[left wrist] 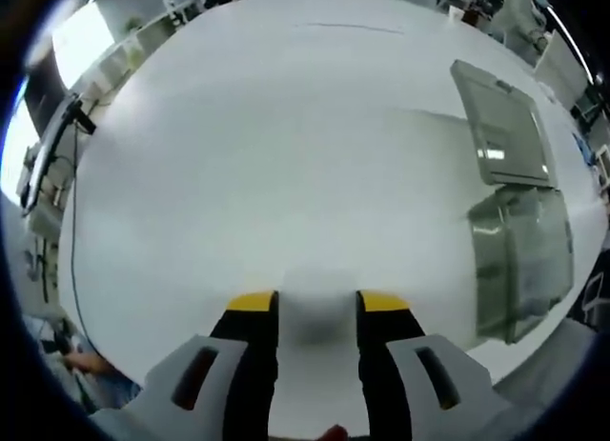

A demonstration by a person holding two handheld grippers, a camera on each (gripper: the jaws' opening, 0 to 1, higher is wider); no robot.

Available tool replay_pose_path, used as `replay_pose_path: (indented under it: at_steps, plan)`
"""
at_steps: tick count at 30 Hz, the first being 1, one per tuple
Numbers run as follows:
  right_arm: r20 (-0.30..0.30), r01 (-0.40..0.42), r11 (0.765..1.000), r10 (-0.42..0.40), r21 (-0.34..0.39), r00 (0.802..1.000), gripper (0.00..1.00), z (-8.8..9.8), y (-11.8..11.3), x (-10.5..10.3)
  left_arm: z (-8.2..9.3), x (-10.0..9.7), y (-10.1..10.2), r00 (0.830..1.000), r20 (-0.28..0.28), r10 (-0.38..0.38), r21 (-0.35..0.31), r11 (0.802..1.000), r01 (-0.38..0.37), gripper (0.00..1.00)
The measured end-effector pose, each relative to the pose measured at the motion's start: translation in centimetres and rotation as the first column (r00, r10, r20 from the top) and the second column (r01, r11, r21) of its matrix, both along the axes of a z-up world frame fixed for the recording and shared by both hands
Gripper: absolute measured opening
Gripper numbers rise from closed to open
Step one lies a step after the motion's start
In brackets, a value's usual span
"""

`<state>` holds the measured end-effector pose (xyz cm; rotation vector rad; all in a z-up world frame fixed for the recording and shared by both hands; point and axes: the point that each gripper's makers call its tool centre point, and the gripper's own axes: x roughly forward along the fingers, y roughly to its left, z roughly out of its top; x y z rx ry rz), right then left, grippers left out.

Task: Insert the divider into the dual guide fixture by aligning both edges with the guide slots and pushing it downward to the bottom, including one-sided entry, uneven engagement, binding, and posture correction.

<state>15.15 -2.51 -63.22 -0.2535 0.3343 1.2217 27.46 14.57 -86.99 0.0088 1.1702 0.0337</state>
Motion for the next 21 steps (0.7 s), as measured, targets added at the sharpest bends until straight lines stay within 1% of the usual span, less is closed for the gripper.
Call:
replay_pose_path:
  at_steps: [9,15,21]
  plan:
    - [0.005,0.005,1.0,-0.005,-0.002,1.0,0.48,0.08,-0.06,0.16,-0.05,0.11,0.1,1.0,-0.017,0.005,-0.002,1.0,-0.005,0.3]
    - [0.009,0.004,1.0,-0.004,-0.009,1.0,0.48,0.08,-0.03,0.15,-0.01,0.18,0.29,1.0,-0.006,0.014,-0.004,1.0,-0.014,0.29]
    - [0.012,0.004,1.0,-0.004,-0.016,1.0,0.48,0.07,-0.06,0.08,0.04,0.18,0.25,1.0,0.0,0.003,-0.009,1.0,-0.003,0.29]
